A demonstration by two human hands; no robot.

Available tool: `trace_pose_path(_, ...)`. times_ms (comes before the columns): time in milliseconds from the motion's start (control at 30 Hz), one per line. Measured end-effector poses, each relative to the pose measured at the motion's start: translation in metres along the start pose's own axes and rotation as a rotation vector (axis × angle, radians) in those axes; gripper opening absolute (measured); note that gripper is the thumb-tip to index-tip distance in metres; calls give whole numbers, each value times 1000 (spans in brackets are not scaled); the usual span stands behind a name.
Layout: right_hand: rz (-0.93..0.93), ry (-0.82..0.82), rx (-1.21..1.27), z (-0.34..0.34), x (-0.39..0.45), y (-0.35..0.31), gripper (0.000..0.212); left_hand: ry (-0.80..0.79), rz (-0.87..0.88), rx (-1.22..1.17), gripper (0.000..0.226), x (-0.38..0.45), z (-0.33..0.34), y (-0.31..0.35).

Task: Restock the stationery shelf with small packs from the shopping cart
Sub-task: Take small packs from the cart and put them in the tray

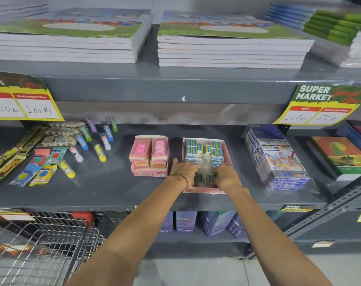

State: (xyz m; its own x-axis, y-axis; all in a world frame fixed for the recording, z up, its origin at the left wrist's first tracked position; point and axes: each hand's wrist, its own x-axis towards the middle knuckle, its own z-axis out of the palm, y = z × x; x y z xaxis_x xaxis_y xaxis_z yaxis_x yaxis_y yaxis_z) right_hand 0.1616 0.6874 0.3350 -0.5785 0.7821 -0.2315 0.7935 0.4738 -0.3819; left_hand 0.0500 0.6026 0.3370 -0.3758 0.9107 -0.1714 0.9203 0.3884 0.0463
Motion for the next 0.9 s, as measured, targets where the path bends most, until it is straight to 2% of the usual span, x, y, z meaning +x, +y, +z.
trace_pose_path(267, 24, -39, -13, -3, -2, -3, 32, -34, 14, -23, 42, -2, -1, 2)
trace_pose_path(367, 24, -59, -101, -10, -10, -13, 28, -35, 14, -126, 39, -6, 0, 1)
trace_pose_path(433, -31, 59, -83, -11, -18, -29, 29, 96, 15, -310, 43, -16, -4, -9)
trace_pose_path(500, -188, 223, -2, -5, -27, -56, 35, 261, -21, -419, 50, -37, -10, -29)
trace_pose_path(600, -495, 323, 120, 15, -46, -113, 42, 539, -150, -338, 59, -88, -9, -80)
trace_pose_path(667, -646, 287, 161, 40, -64, -158, 42, 628, -272, -291, 64, -135, 4, -125)
trace_pose_path(800, -905, 99, 141, 113, -106, -239, 38, 485, -608, -389, 74, -240, 52, -207)
trace_pose_path(900, -1028, -161, 56, 183, -143, -294, 38, 360, -829, -446, 72, -321, 99, -257)
